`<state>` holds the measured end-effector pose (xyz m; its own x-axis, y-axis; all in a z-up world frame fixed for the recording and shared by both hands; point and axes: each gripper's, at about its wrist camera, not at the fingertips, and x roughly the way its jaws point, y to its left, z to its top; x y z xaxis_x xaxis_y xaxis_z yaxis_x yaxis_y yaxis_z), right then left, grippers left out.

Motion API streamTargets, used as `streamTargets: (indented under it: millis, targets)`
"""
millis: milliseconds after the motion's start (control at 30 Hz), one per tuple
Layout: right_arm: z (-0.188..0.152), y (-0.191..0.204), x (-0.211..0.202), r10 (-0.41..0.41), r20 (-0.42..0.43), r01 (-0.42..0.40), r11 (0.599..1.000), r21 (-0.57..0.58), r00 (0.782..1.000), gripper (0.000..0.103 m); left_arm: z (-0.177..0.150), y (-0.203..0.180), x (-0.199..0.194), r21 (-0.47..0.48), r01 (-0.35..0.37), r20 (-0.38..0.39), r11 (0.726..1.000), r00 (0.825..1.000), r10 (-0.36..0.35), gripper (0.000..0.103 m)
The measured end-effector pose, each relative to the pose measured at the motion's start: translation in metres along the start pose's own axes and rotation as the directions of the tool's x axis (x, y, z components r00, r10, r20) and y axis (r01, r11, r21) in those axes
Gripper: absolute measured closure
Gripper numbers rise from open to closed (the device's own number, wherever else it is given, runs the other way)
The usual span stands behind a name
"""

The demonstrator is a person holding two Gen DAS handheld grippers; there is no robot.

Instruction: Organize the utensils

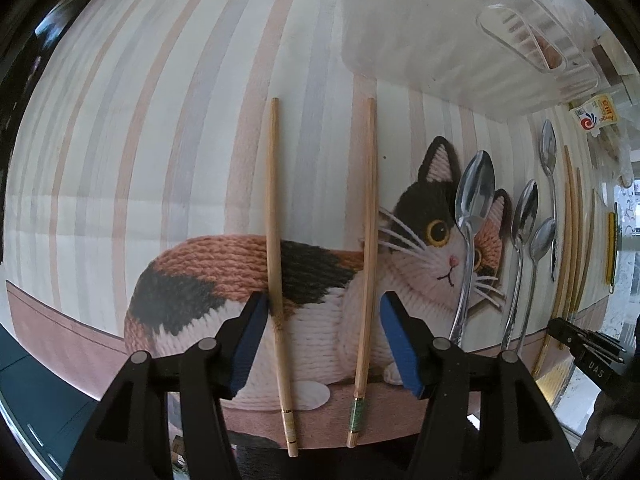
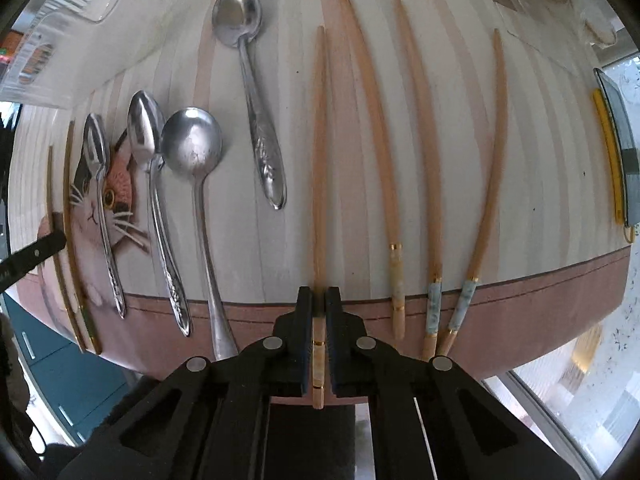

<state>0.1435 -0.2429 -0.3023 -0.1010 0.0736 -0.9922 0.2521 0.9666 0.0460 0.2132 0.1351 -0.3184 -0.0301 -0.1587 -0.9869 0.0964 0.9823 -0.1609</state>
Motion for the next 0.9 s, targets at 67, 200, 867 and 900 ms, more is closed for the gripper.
streamTargets:
  millis: [67, 200, 867, 900]
  targets:
    - [0.001, -0.003, 0.001, 0.0, -0.017, 0.0, 1.0, 0.027, 1.0, 0.096, 0.001, -0.001, 0.0, 0.002, -0.009, -0.002, 1.0, 1.0, 0.009, 0.047]
    - [0.02, -0.013, 0.001, -0.009, -0.006, 0.009, 0.998, 0.062, 1.0, 0.096, 0.004, -0.009, 0.004, 0.001, -0.034, -0.007, 0.999, 0.999, 0.034, 0.05]
    - [0.021, -0.016, 0.009, 0.037, 0.019, -0.038, 0.997, 0.063, 0.999, 0.096, 0.018, 0.031, -0.006, -0.158, 0.086, 0.031, 0.984, 0.996, -0.082, 0.081]
    - [0.022, -0.017, 0.009, 0.044, 0.016, -0.045, 0.997, 0.07, 0.999, 0.096, 0.018, 0.035, -0.007, -0.168, 0.085, 0.034, 0.982, 0.996, -0.08, 0.082]
